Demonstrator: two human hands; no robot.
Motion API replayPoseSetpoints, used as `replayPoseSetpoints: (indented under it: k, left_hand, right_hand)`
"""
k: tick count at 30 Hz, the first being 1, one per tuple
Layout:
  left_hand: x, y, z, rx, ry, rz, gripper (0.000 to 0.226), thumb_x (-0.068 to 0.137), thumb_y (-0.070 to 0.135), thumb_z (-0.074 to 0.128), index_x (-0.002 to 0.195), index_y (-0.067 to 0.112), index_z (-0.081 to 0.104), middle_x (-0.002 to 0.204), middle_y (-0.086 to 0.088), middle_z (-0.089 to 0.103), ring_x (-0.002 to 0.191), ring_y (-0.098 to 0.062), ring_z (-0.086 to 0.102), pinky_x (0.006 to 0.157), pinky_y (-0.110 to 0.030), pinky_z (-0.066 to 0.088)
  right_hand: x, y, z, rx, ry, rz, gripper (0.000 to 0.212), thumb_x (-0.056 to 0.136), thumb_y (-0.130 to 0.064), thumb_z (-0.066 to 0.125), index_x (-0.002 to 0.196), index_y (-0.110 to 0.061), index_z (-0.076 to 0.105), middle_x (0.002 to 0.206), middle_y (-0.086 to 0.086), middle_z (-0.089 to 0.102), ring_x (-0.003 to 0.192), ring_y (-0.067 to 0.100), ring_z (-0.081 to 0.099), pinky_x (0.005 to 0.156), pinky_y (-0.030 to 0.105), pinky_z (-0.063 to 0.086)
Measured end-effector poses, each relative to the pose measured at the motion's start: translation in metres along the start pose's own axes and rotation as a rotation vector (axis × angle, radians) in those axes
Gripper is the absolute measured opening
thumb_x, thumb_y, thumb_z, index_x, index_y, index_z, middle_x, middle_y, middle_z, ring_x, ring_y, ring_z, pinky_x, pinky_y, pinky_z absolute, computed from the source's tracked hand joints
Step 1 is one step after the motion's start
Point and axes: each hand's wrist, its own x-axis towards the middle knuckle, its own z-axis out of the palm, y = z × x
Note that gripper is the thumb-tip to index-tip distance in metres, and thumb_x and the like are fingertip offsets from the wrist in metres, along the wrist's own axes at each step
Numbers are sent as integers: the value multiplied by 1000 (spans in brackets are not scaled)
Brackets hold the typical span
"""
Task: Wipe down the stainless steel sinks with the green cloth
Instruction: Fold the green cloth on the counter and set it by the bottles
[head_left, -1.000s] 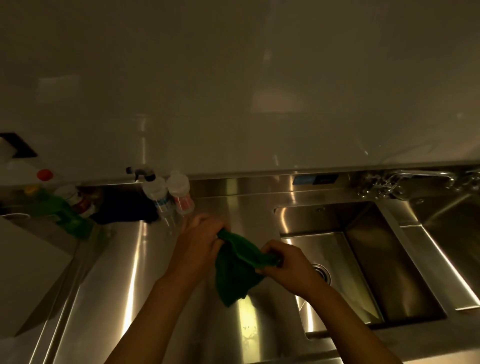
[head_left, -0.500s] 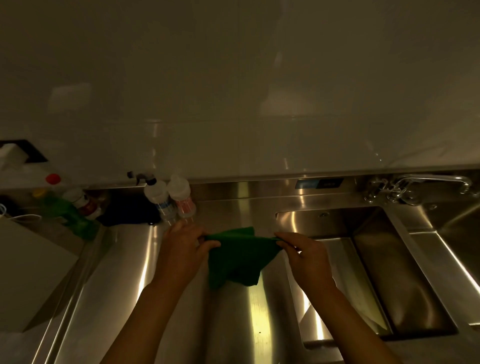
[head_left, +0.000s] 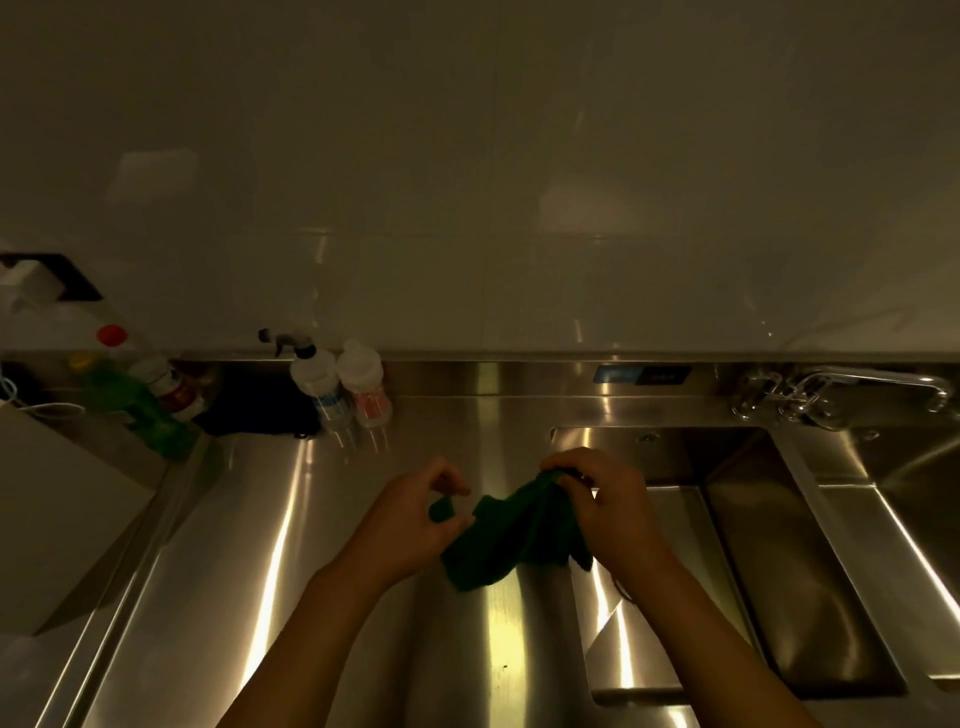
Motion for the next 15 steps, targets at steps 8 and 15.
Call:
replayPoseSetpoints:
  k: [8,15]
  left_hand:
    - [18,25,36,-26,-152,185,84,76,47,88,144,61,41,144,33,45,135,6,44,109,-17,38]
    - [22,35,58,-211,-65,91,50,74,41,89,118,38,67,116,18,70,110,2,65,97,-30,54]
  right_hand:
    - [-1,-12,-2,93,-116,16,36,91,-4,68,109,-35,76,104,-25,71,96,-4,64,78,5,45]
    - [1,-24,-19,43,-80,-13,53,86,-6,72,103,-56,70,103,-32,70,98,-4,65,81,6,46]
